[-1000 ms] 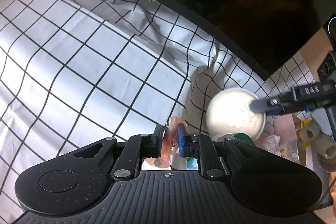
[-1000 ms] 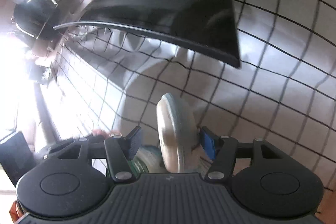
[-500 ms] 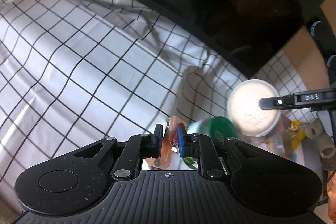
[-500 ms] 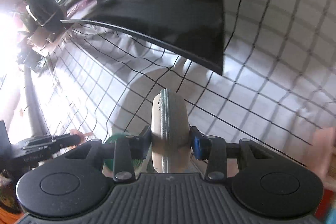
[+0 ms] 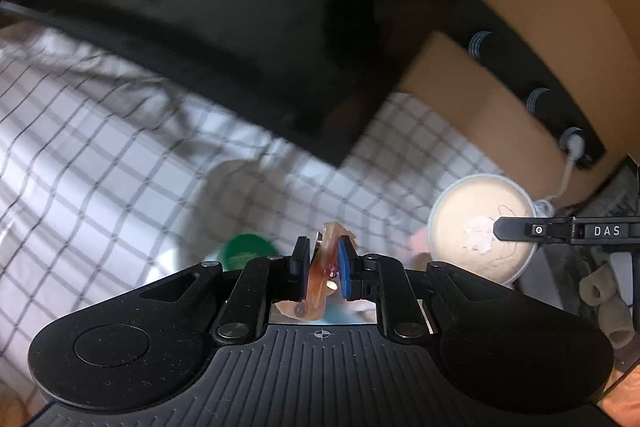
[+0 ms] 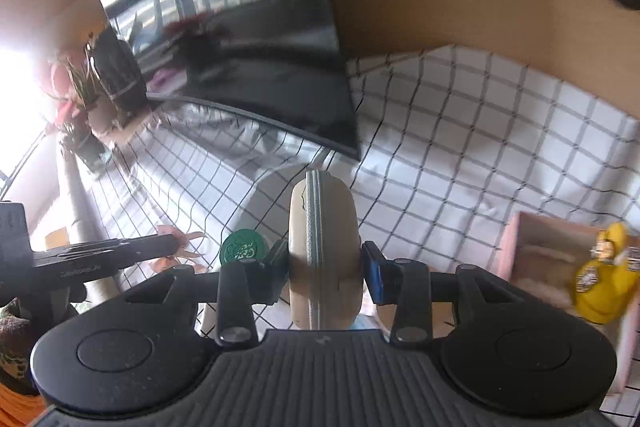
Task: Organize soft objects
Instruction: 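Carry both items to the pink box and open both grippers over it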
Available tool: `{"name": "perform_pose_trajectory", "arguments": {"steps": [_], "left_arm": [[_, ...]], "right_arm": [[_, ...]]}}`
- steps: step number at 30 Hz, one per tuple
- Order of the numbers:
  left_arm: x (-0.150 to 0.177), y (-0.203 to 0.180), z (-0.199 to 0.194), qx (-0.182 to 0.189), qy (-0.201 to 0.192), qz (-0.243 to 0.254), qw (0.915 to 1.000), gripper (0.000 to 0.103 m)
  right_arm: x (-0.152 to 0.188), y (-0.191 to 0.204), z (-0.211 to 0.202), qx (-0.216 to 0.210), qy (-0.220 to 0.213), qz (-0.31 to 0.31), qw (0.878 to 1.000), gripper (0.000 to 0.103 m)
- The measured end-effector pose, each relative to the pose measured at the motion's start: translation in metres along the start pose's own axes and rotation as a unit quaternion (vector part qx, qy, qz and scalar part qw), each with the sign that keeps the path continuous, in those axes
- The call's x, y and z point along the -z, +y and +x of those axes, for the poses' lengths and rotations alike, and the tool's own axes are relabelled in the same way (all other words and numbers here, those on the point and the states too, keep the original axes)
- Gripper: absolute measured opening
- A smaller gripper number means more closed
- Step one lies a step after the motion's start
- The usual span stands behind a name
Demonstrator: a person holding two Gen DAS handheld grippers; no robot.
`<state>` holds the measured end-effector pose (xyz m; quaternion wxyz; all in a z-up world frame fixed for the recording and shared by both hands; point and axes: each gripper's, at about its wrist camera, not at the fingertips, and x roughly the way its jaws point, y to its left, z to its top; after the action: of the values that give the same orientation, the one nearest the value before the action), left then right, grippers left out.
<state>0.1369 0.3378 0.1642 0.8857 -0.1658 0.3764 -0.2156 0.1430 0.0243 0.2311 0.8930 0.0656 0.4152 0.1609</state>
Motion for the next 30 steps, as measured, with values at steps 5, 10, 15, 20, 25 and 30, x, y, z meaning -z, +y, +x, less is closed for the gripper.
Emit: {"name": "perform_pose_trajectory", "arguments": {"steps": [5,10,15,20,25,30], "left_arm": [[0.011,-0.054,0.019,0.028,0.009,0.028,0.9992,0.018],[0.030,-0.107,0.058,0.069,0.034,0.048,0.9959,0.018],[0.041,-0.160,0.112,0.120,0.076,0.049,0.9886,0.018],[0.043,-0.217,0.182,0.135,0.133,0.050,0.9806,0.018],[0.057,-0.248,0.243,0.159,0.154,0.042,0.9744,0.019],[0.078,-0.259,0.273,0.071,0.175,0.116,0.9752,0.021]], "right_arm": [[0.015,-0.032,-0.053,0.021,-0.050,0.007,0.998,0.039],[0.033,-0.077,-0.100,0.066,-0.105,0.034,0.992,0.039],[0.049,-0.119,-0.124,0.122,-0.143,0.055,0.981,0.039],[0.061,-0.148,-0.129,0.155,-0.183,0.070,0.968,0.039],[0.065,-0.175,-0.116,0.159,-0.190,0.088,0.965,0.037],[0.077,-0.207,-0.093,0.141,-0.156,0.133,0.969,0.037]]}}
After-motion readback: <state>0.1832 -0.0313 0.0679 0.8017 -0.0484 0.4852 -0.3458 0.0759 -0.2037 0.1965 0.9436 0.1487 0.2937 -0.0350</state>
